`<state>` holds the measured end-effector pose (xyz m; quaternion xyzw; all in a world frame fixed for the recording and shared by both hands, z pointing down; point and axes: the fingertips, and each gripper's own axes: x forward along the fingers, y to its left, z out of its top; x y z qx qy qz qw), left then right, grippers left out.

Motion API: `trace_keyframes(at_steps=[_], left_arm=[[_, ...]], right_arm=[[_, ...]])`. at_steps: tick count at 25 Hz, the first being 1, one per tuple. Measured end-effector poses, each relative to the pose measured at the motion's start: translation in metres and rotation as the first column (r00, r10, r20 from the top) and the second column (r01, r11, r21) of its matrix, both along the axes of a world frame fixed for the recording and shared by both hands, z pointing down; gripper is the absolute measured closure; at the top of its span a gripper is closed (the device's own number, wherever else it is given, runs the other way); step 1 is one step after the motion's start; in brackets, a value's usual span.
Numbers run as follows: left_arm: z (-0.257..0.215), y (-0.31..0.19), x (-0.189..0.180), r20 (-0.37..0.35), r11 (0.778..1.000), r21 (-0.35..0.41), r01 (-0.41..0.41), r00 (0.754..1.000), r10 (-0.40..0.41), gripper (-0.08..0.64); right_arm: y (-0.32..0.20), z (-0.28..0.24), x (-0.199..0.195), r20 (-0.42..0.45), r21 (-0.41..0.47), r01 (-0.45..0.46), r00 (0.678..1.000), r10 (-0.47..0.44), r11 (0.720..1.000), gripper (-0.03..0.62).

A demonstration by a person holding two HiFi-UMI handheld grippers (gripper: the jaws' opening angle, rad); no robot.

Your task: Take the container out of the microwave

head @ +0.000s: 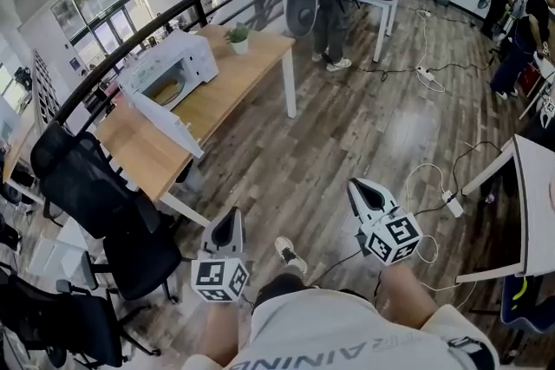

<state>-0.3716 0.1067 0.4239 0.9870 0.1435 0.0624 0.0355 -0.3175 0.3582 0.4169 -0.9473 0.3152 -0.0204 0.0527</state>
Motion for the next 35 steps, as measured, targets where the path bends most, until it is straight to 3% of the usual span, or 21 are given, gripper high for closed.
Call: trace_keyframes(at_steps=[6,12,15,23,35], left_arm=[[0.002,0.003,0.067,-0.008,1.000,0.002,-0.028,1.000,0.028,0.529],[0.007,-0.003,0.143,-0.004,0.999,0.019,-0.027,1.000,0.027,0.528],[0.008,-0.016,0.181,-0.005,0.998,0.055,-0.003,1.000,0.003,0.529],[0.015,-0.080,0.271,0.016,0.994,0.022,0.109,0.994,-0.110,0.529],[0.021,-0.149,0.340,0.031,0.966,-0.011,0.260,0.965,-0.259,0.529]], right_arm=[[0.009,0.008,0.051,0.006,-0.010,-0.035,0.999,0.035,0.999,0.572],[0.002,0.010,0.131,0.016,-0.028,-0.036,0.999,0.037,0.999,0.572],[-0.018,0.013,0.176,0.024,-0.033,0.001,1.000,0.000,0.999,0.572],[-0.100,0.027,0.289,0.084,-0.029,0.129,0.988,-0.126,0.991,0.572],[-0.196,0.015,0.394,0.068,-0.056,0.305,0.951,-0.301,0.951,0.572]])
